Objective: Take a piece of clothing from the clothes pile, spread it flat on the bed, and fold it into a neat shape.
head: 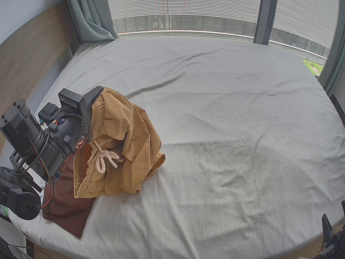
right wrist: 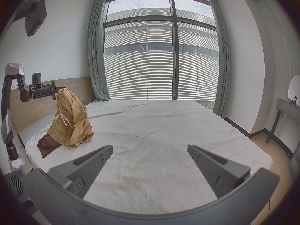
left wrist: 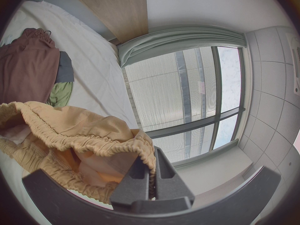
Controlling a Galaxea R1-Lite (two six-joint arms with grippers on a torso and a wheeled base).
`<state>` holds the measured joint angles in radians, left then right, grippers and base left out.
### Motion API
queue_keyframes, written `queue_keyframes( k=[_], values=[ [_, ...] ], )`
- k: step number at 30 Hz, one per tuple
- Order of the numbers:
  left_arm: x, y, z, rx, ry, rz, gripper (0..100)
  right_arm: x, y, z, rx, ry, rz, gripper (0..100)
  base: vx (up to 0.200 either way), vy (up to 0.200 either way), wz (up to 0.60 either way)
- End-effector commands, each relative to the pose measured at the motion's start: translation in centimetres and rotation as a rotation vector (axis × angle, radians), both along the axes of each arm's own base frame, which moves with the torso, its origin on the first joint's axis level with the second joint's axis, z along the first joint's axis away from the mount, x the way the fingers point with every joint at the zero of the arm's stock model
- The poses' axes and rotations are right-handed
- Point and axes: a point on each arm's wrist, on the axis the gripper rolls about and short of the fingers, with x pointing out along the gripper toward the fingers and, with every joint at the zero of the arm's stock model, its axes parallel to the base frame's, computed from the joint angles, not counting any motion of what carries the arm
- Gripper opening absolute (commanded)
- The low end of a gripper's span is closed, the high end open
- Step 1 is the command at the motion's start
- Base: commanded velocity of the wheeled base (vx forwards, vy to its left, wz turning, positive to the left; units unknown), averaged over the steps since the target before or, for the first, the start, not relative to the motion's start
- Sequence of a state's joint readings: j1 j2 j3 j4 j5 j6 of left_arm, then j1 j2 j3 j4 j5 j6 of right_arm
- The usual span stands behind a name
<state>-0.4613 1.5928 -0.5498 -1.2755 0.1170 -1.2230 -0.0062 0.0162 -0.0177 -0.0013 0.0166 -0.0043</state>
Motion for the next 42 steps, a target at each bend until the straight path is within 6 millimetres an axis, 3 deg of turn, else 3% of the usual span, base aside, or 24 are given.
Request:
queue_keyframes(
  k=[1,11,14,26,27,33,42],
  values=[
    [-0.3,-1.0,0.2,-0.008,-0.006,-0.037,0,0.0,0.0,-0.5,0.0,0.004,0.0,100,0.0,0.0,0.0],
    [-0.9,-4.0,1.2,-0.08,-0.01,-0.149,0,0.0,0.0,-0.5,0.0,0.004,0.002,100,0.0,0.0,0.0],
    [-1.1,-5.8,1.5,-0.117,-0.003,-0.216,0,0.0,0.0,-0.5,0.0,0.004,0.002,100,0.0,0.0,0.0],
    [-0.7,-10.3,0.0,-0.085,0.029,-0.371,0,0.0,0.0,-0.5,0.0,0.004,0.002,100,0.0,0.0,0.0],
    [-0.7,-11.6,-0.6,-0.074,0.04,-0.415,0,0.0,0.0,-0.5,-0.002,0.004,0.002,100,0.0,0.0,0.0],
    [-0.2,-15.3,-1.4,-0.067,0.04,-0.497,0,0.0,0.0,-0.5,0.0,0.004,0.0,100,0.0,0.0,0.0],
    [-0.5,-19.0,-2.6,-0.058,0.042,-0.596,0,0.0,0.0,-0.5,0.0,0.004,0.002,100,0.0,0.0,0.0]
  ],
)
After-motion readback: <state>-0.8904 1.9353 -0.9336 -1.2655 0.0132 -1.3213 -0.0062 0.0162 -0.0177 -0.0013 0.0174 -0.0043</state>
